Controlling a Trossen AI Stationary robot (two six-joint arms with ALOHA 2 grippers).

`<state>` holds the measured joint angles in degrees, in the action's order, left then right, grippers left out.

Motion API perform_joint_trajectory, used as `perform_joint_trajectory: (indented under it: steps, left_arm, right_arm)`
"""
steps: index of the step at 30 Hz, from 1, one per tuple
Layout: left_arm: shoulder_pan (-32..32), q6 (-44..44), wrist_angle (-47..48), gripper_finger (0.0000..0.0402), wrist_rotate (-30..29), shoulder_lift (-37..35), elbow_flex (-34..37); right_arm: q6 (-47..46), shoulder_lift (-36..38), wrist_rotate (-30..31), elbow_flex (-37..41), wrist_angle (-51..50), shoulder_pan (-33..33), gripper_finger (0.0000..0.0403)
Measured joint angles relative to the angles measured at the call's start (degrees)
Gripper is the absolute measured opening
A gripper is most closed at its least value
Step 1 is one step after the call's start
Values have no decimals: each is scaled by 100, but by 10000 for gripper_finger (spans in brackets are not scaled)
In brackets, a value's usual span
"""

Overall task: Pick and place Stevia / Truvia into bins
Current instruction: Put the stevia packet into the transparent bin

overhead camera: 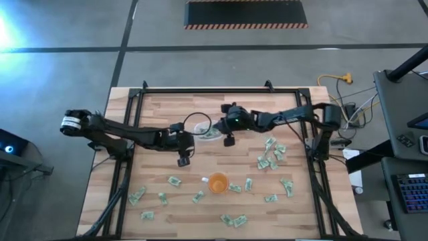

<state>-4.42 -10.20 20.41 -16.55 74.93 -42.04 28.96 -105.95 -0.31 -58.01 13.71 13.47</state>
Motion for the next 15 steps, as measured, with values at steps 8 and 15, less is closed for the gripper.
perform_joint_trajectory:
  steps: [8, 15]
  left_arm:
    - [-678, -982, 829, 171, 11, -503, 22]
    - [-1291, -1095, 651, 171, 545, -299, 22]
  right_arm:
    - [-8, -230, 23, -606, -932, 52, 83]
    - [-18, 14, 28, -788, -1791, 54, 134]
